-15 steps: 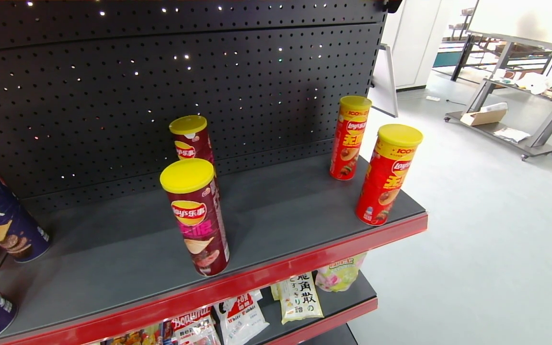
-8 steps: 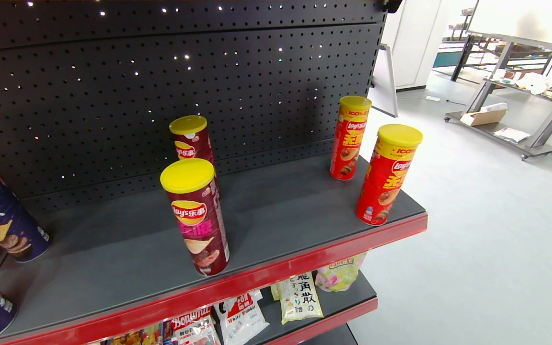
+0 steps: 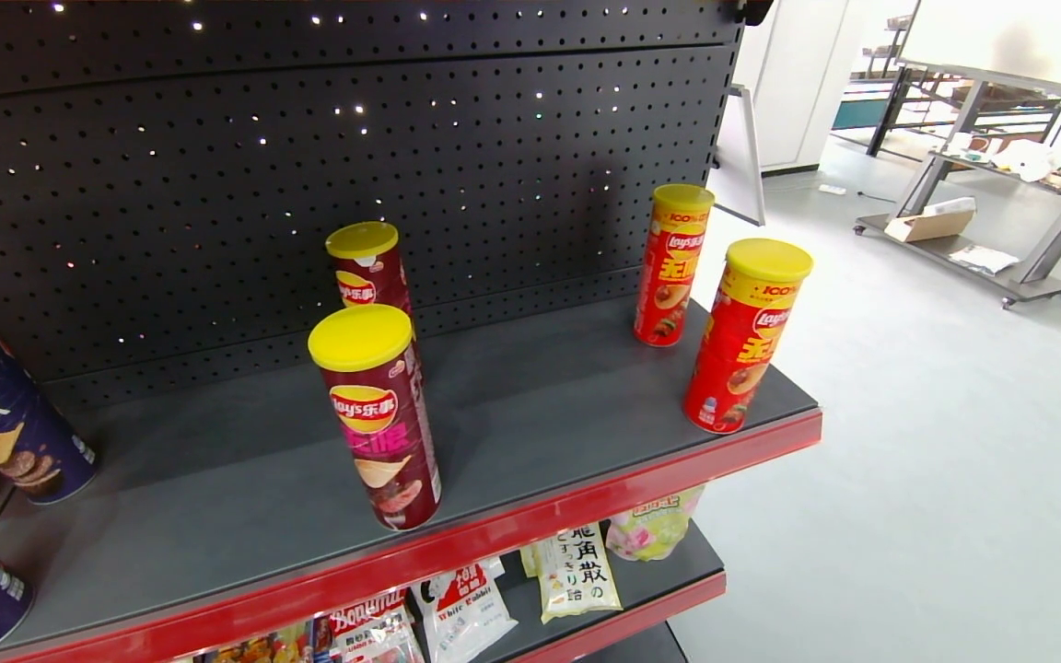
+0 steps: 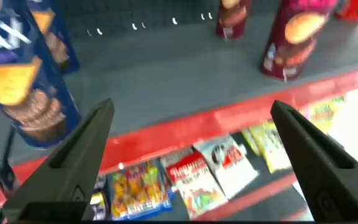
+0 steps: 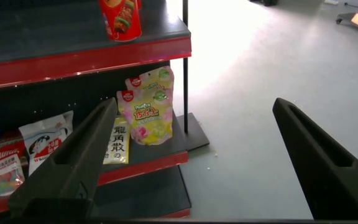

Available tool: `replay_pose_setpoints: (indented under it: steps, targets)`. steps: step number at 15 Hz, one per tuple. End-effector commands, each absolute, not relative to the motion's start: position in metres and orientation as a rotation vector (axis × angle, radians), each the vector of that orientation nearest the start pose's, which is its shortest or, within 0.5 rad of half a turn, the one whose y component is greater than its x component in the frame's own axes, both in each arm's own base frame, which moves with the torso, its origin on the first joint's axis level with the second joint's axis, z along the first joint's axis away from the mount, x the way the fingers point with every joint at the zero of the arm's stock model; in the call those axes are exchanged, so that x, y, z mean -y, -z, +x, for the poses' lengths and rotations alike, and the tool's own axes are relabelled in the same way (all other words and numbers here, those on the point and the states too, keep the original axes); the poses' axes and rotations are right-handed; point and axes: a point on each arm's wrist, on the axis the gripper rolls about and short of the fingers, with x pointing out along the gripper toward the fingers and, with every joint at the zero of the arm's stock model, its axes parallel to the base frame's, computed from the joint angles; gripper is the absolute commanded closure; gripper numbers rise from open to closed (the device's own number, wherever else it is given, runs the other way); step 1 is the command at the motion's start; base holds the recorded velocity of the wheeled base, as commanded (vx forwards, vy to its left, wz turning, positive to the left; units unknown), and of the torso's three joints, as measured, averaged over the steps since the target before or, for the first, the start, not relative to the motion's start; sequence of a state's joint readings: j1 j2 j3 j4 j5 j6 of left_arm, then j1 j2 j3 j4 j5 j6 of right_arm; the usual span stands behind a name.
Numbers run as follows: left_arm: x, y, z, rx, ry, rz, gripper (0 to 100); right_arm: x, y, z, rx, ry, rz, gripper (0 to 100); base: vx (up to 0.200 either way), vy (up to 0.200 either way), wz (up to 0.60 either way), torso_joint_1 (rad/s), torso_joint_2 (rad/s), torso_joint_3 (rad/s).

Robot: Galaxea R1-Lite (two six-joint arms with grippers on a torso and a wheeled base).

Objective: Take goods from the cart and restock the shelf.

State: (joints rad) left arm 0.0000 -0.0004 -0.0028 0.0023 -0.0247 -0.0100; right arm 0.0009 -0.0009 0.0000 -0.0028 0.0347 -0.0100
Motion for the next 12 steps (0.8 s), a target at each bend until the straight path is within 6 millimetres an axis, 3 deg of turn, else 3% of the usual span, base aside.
replay_pose_setpoints:
  steps: [1,3,11,12]
  targets:
    - [0.0006,-0.0762,-0.023,0.001,0.021,-0.008,0,-0.0008,-0.0758,-0.0228,0.003,-0.037,-0.011,0,0.0,0.0,0.0,0.0,0.0,0.0]
    - [0.0005,-0.0757,-0.0229,0.0,0.023,-0.011,0,-0.0008,-0.0758,-0.0228,0.003,-0.037,-0.011,0,0.0,0.0,0.0,0.0,0.0,0.0]
    - [0.0006,-0.0757,-0.0229,0.0,0.025,-0.009,0,-0.0008,-0.0758,-0.0228,0.003,-0.037,-0.011,0,0.0,0.0,0.6,0.0,0.0,0.003]
    - [0.0006,-0.0757,-0.0229,0.0,0.025,-0.008,0,-0.0008,-0.0758,-0.0228,0.003,-0.037,-0.011,0,0.0,0.0,0.0,0.0,0.0,0.0]
